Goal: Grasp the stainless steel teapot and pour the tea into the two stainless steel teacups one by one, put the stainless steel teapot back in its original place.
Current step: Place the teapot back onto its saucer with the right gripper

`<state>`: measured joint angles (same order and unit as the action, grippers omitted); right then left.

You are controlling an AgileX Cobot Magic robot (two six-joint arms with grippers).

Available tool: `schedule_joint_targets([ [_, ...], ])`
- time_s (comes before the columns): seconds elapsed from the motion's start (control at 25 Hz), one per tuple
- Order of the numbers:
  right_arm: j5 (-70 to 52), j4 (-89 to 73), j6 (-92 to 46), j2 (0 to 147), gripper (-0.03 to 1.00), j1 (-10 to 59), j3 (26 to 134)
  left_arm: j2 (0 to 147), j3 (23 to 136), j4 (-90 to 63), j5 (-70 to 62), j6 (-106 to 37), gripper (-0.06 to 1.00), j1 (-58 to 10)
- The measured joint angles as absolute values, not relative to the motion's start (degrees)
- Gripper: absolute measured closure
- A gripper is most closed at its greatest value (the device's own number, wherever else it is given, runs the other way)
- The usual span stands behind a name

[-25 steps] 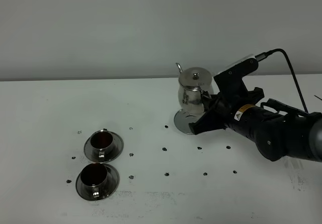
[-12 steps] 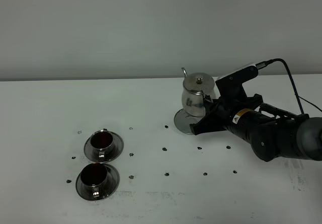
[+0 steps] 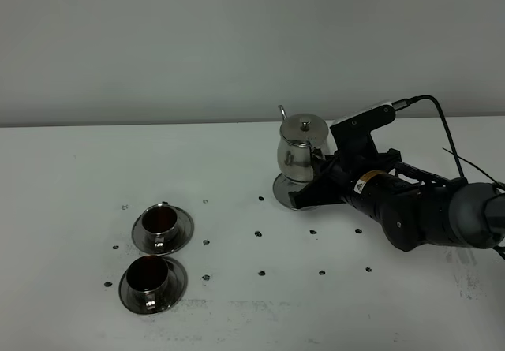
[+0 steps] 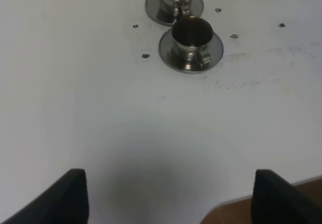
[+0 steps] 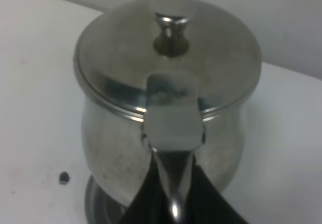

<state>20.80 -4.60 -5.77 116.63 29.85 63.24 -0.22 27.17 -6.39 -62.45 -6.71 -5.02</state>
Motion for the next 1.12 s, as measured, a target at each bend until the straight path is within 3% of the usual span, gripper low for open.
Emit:
schedule_joint_targets([
  [1.12, 22.53, -4.60, -5.30, 121.13, 0.92, 30.88, 63.24, -0.22, 27.17, -6.39, -62.45, -6.66, 0.29, -5.02],
])
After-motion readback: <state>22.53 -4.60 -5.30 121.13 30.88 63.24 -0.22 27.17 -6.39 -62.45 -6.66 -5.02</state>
